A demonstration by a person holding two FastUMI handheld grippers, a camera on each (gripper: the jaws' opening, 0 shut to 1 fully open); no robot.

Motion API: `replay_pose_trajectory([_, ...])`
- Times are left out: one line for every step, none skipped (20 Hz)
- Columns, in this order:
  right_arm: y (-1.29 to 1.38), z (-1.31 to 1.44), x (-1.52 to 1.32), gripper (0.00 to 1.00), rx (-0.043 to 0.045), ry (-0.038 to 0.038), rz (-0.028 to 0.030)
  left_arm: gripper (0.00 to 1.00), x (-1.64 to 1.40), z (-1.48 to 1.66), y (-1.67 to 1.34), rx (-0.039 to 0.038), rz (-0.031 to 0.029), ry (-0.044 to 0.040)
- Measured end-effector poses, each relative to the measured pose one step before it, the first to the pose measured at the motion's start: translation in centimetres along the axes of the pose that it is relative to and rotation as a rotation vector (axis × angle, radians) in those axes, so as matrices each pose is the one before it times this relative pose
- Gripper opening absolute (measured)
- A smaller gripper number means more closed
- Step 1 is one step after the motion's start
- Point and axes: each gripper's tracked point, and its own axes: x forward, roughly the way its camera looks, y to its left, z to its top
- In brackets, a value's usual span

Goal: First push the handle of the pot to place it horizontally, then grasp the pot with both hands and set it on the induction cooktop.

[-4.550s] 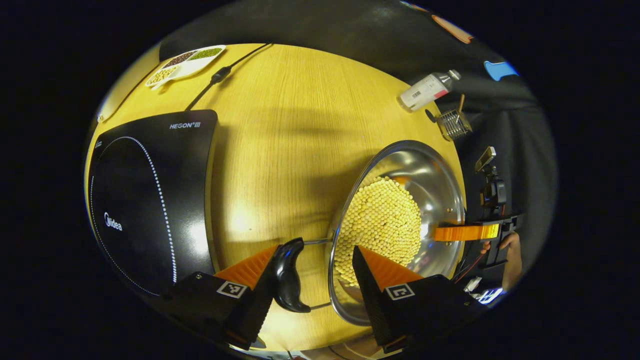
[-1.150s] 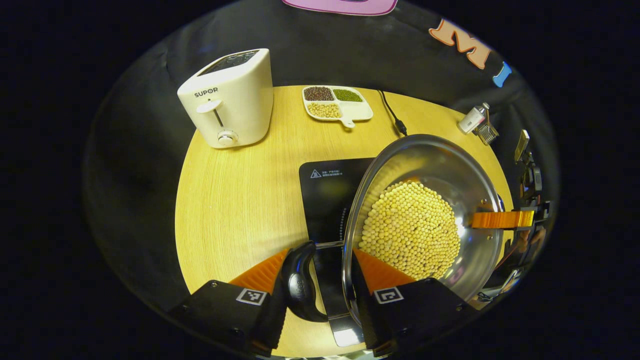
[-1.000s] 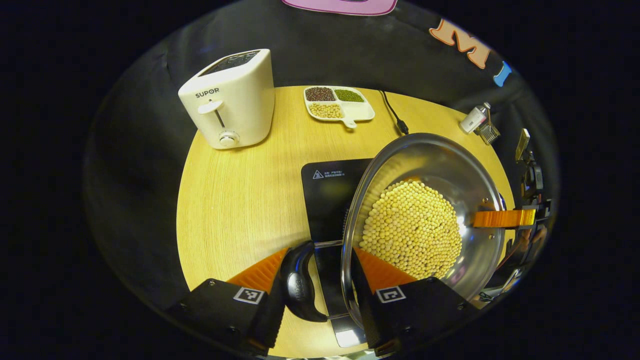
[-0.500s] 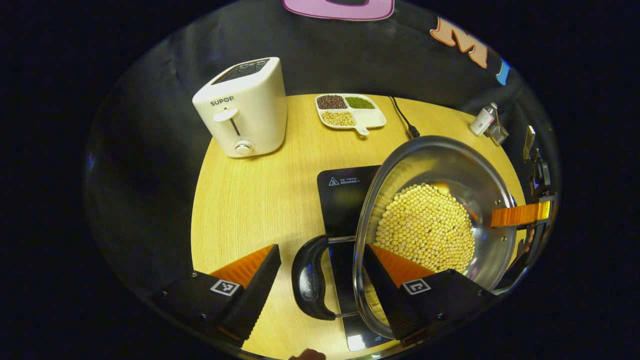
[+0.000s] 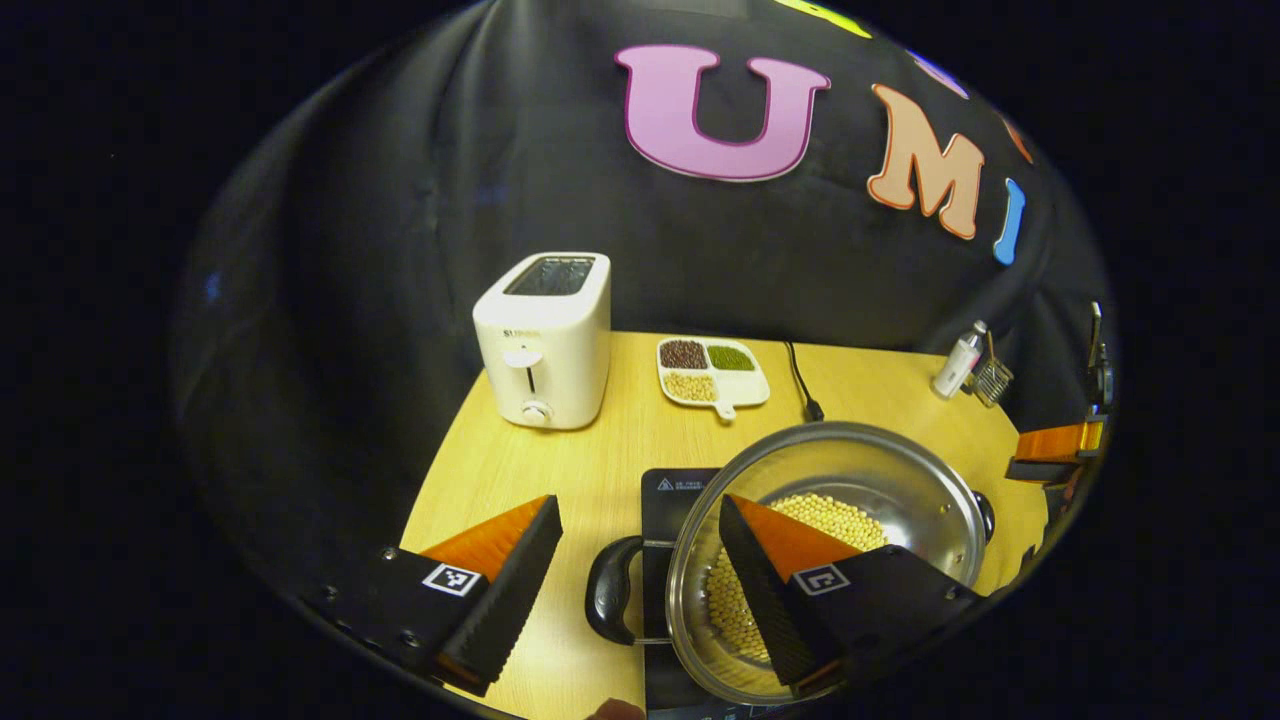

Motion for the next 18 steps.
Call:
replay_pose_trajectory([-0.401, 0.826, -0.867, 0.99, -0.03257, -0.03299, -0.02073, 0.97, -0.739, 0.688, -0.260, -0.00526, 0.01372, -0.02904])
replay_pose_trajectory([-0.487, 0.877, -1.073, 0.99, -0.03201, -0.03003, -0.01869, 0.97, -1.173, 0.448, -0.368, -0.00772, 0.01704, -0.01587])
replay_pose_trajectory([-0.405, 0.854, -0.969, 0.99, -0.02785, -0.02759, -0.01391, 0.97, -1.200, 0.469, -0.385, -0.00625, 0.01394, -0.02317])
replay_pose_trajectory([-0.279, 0.921, -1.061, 1.00, -0.02373, -0.02824, -0.00402, 0.97, -1.198, 0.507, -0.491, -0.00974, 0.01236, -0.02058])
replay_pose_trajectory([-0.388, 0.810, -1.478, 0.99, -0.02356, -0.02281, 0.00103, 0.97, -1.325, 0.548, -0.487, -0.00729, 0.01130, -0.02528])
replay_pose_trajectory([-0.509, 0.784, -1.103, 1.00, -0.02260, -0.01914, -0.00112, 0.97, -0.989, 0.211, -0.579, -0.00281, 0.01136, -0.02656])
replay_pose_trajectory([-0.304, 0.841, -1.014, 1.00, -0.02481, -0.01869, 0.00392, 0.97, -1.491, 0.581, -0.601, 0.00203, 0.01598, -0.02150])
replay_pose_trajectory([-0.041, 0.653, -0.583, 0.99, -0.02533, -0.02099, 0.00729, 0.97, -1.404, 0.537, -0.593, 0.00915, 0.02523, -0.01793])
replay_pose_trajectory([-0.237, 0.766, -1.188, 1.00, -0.02122, -0.02242, 0.01597, 0.97, -1.420, 0.456, -0.478, 0.01265, 0.03287, -0.01701])
replay_pose_trajectory([-0.206, 0.969, -1.488, 0.91, -0.01573, -0.02328, 0.02231, 0.97, -1.595, 0.831, -0.371, 0.00631, 0.03827, -0.02455])
replay_pose_trajectory([-0.162, 0.953, -1.278, 1.00, -0.01255, -0.02385, 0.01955, 0.97, -1.364, 0.976, -0.582, -0.00025, 0.03478, -0.03203])
replay_pose_trajectory([-0.398, 0.967, -1.286, 1.00, -0.01452, -0.02438, 0.01400, 0.96, -1.557, 0.786, -0.664, -0.00218, 0.02998, -0.02238])
replay_pose_trajectory([-0.675, 1.091, -1.218, 0.99, -0.01808, -0.02161, 0.00488, 0.93, -1.580, 0.648, -0.708, -0.00423, 0.02399, -0.02460])
replay_pose_trajectory([-0.636, 0.869, -1.365, 0.99, -0.02220, -0.02183, 0.00504, 0.96, -1.521, 1.083, -0.936, -0.00723, 0.01508, -0.02611])
replay_pose_trajectory([-0.896, 1.120, -1.140, 0.90, -0.02518, -0.01721, 0.00317, 0.94, -1.403, 1.082, -1.036, -0.00929, 0.01017, -0.02846])
replay_pose_trajectory([-0.819, 0.820, -1.111, 0.99, -0.02880, -0.01132, 0.00589, 0.96, -1.358, 1.070, -1.092, -0.01040, 0.00903, -0.02557])
replay_pose_trajectory([-0.791, 1.019, -1.119, 0.99, -0.03122, -0.01825, 0.00309, 0.96, -1.180, 0.999, -1.097, -0.01115, 0.00342, -0.02846])
replay_pose_trajectory([-0.910, 1.400, -1.194, 0.99, -0.02877, -0.02901, 0.00283, 0.94, -1.153, 1.179, -1.441, -0.01322, -0.00290, -0.02860])
